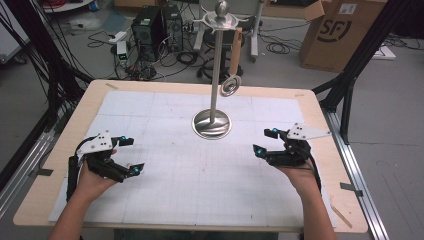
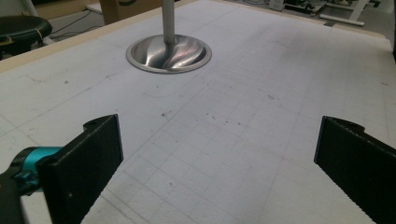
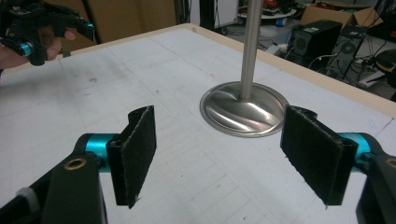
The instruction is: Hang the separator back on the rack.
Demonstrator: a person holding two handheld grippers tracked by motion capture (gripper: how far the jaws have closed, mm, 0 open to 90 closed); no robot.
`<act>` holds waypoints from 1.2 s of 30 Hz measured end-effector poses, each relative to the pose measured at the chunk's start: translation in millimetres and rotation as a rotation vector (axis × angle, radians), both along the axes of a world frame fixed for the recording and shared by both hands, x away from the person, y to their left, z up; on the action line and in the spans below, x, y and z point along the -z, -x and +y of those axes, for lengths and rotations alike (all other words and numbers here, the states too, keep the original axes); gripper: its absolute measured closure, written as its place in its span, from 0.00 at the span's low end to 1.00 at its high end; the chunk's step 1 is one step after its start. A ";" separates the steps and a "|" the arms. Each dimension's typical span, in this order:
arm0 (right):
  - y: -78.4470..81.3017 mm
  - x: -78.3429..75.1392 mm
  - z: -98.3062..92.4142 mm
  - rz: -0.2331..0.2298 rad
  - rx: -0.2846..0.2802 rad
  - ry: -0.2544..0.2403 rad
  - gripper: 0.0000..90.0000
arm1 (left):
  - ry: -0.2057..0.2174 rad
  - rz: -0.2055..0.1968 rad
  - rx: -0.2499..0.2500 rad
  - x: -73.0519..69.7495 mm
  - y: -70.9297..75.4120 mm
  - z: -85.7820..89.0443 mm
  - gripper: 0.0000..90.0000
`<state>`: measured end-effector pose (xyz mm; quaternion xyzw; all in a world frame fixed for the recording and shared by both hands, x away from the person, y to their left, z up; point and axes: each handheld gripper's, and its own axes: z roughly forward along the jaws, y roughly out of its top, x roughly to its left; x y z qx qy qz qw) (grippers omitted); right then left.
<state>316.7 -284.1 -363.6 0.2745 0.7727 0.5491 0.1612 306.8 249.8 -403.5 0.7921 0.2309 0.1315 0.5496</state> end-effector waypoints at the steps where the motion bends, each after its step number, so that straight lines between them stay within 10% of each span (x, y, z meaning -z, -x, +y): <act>1: 0.4 1.0 -0.2 0.002 -0.006 0.001 0.28 | 0.002 0.000 0.002 -0.2 0.3 -0.2 0.02; 12: -2.3 21.9 0.7 0.088 -0.039 0.004 0.22 | 0.009 0.001 -0.015 -1.1 0.9 5.0 0.02; 36: -7.4 36.9 -0.8 0.112 -0.008 0.065 0.20 | -0.009 0.014 0.002 3.7 2.6 1.6 0.02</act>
